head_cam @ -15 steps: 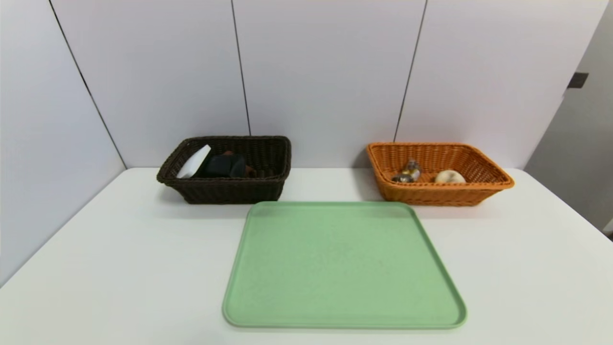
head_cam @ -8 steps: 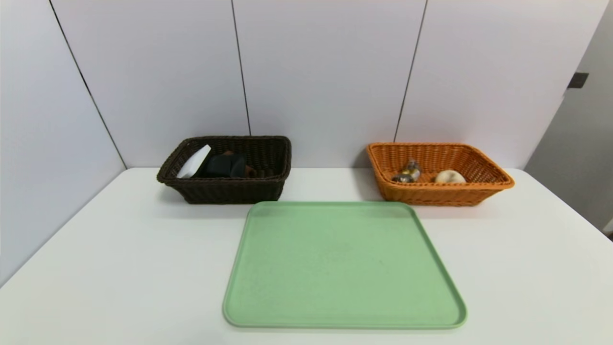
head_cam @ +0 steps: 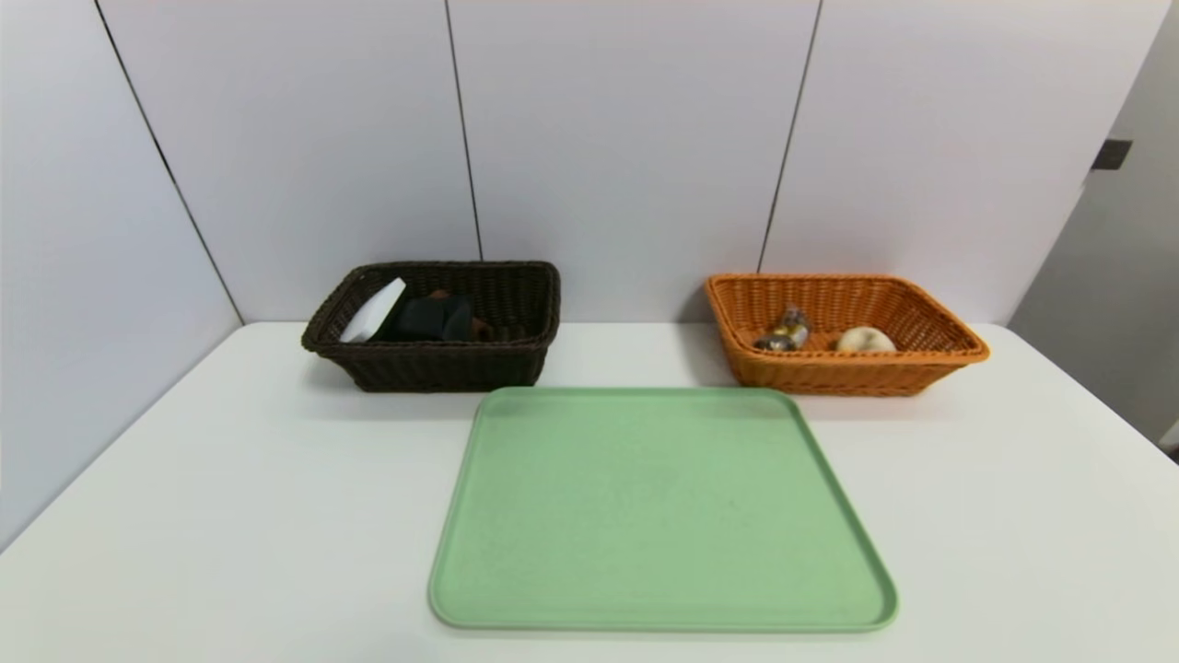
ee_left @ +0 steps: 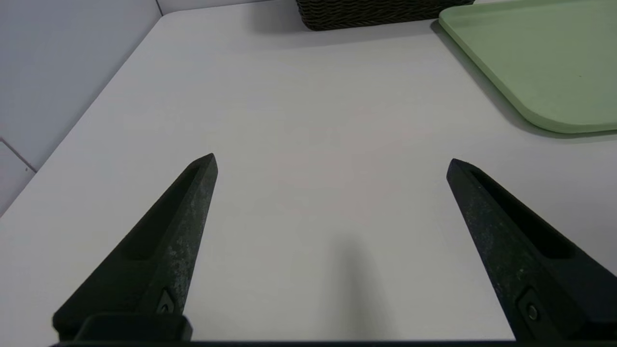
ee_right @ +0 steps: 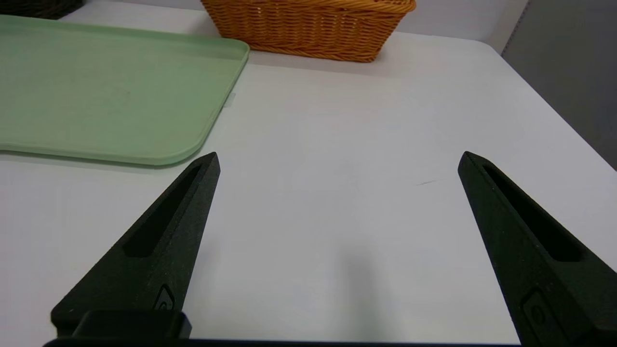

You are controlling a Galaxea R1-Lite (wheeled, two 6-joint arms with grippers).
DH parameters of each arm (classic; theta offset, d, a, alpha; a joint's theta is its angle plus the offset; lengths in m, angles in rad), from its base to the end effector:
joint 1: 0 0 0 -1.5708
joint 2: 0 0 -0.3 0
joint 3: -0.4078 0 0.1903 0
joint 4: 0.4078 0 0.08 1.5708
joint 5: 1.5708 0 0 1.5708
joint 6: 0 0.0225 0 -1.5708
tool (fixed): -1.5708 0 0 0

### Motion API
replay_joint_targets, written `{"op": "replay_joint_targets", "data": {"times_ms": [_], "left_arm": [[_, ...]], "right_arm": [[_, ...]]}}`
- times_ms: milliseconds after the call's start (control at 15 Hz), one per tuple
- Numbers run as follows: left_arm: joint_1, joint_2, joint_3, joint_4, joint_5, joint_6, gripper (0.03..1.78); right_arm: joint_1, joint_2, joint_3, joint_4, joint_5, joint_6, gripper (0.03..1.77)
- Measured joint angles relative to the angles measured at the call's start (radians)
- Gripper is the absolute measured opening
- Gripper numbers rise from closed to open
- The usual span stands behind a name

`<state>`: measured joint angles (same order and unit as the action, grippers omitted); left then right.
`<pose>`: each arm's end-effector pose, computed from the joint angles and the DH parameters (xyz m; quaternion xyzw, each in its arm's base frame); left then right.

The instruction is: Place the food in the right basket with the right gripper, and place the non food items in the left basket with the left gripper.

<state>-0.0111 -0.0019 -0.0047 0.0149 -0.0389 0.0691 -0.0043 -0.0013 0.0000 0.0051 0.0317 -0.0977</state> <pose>-0.0233 -0.0006 0.0752 0.0345 0.0033 -0.0251 0.9991 -0.0229 0.0008 0.0749 -0.0488 0.0012 0.0138 0.9987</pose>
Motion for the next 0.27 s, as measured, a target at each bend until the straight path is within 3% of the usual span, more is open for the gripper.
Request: {"op": "replay_joint_targets", "data": {"times_ms": [267], "left_arm": [[0.001,0.000,0.000,0.000,0.003,-0.011,1.69]], "right_arm": [[0.000,0.000,0.000,-0.002,0.007,0.000,1.71]]}}
